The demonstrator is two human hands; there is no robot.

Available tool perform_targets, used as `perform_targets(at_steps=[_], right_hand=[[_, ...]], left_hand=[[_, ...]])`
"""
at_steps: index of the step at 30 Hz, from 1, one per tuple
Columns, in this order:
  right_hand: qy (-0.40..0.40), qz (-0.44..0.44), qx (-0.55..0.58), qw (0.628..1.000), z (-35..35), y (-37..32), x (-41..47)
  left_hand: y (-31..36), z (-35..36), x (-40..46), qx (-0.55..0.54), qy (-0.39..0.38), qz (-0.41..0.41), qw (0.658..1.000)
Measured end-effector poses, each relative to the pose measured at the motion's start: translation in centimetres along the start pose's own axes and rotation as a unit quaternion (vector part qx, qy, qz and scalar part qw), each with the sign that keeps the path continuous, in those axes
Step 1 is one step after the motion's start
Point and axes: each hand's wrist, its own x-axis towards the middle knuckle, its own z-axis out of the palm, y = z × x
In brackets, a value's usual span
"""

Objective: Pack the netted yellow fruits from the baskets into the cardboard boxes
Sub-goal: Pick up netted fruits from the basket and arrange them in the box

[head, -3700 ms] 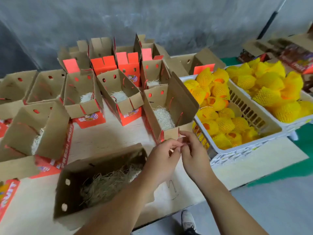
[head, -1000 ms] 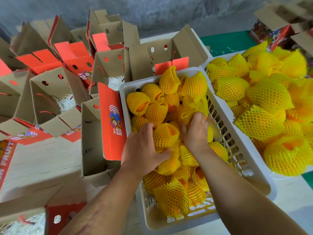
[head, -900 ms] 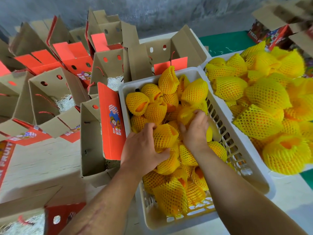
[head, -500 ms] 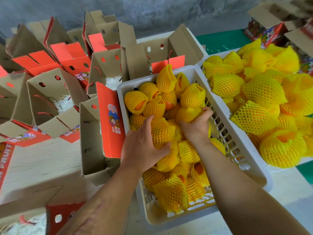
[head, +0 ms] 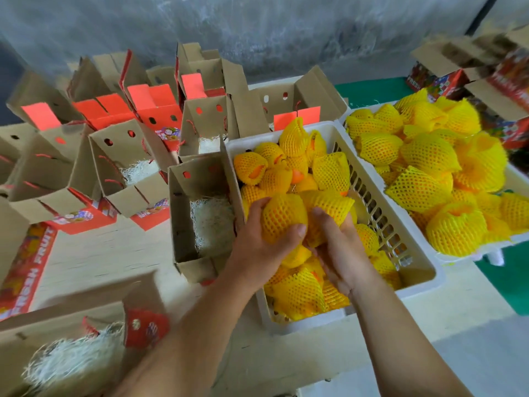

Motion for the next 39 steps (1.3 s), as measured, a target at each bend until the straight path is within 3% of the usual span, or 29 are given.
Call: perform_targets(at_steps=[4,10,14,18,20,22,23,24,26,29,32,33,35,37,39], right_hand=[[-0.074,-0.032,-0.006,0.997,4.5,0.8,-3.3],[-0.033,-0.097,-0.134,0.986,15.2,8.0,-8.8],[-0.027,-0.072,-0.18,0.981,21.3,14.8,-11.5],[-0.014,-0.063,-0.204,0.977,26.1,20.9,-14.1],[-0.007,-0.124,-0.273,0.954,27.7,22.3,-14.3],[-0.007,-0.151,-0.358,0.921,28.3,23.3,-14.0],[-0.014,-0.151,-0.384,0.911,28.5,23.7,-14.1],[-0.021,-0.152,-0.411,0.899,28.5,24.3,-14.3],[-0.05,-0.169,-0.49,0.854,28.3,24.8,-15.0],[-0.071,-0.196,-0.615,0.761,28.5,25.6,-15.2],[-0.06,-0.185,-0.623,0.757,28.5,25.7,-14.9],[-0.052,-0.178,-0.623,0.759,28.4,25.7,-14.7],[-0.042,-0.181,-0.626,0.757,28.3,26.0,-14.7],[-0.045,-0.188,-0.628,0.754,28.3,26.3,-14.8],[-0.048,-0.182,-0.621,0.761,28.3,26.3,-14.8]], left_hand=[[1.4,-3.6,-5.5,-0.136,0.045,-0.032,0.989],[-1.1,-12.9,-13.1,-0.218,0.169,-0.085,0.957],[-4.7,-21.3,-17.7,-0.185,0.148,-0.102,0.966],[-9.8,-29.0,-20.6,-0.304,0.128,-0.201,0.922],[-11.4,-33.2,-21.5,-0.259,0.122,-0.205,0.936],[-13.1,-37.0,-21.9,-0.038,0.109,-0.164,0.98],[-14.0,-38.5,-21.8,0.108,0.073,-0.135,0.982],[-14.9,-39.4,-21.5,0.251,0.017,-0.093,0.963],[-16.6,-39.3,-20.0,0.485,-0.09,0.004,0.87],[-18.9,-39.1,-18.4,0.682,-0.161,0.13,0.701],[-21.6,-39.7,-17.6,0.83,-0.211,0.189,0.481],[-22.4,-39.9,-17.4,0.841,-0.206,0.17,0.471],[-22.8,-39.7,-16.8,0.835,-0.284,0.085,0.464],[-22.6,-39.3,-16.2,0.813,-0.304,0.039,0.495],[-22.0,-39.3,-16.0,0.776,-0.291,-0.028,0.558]])
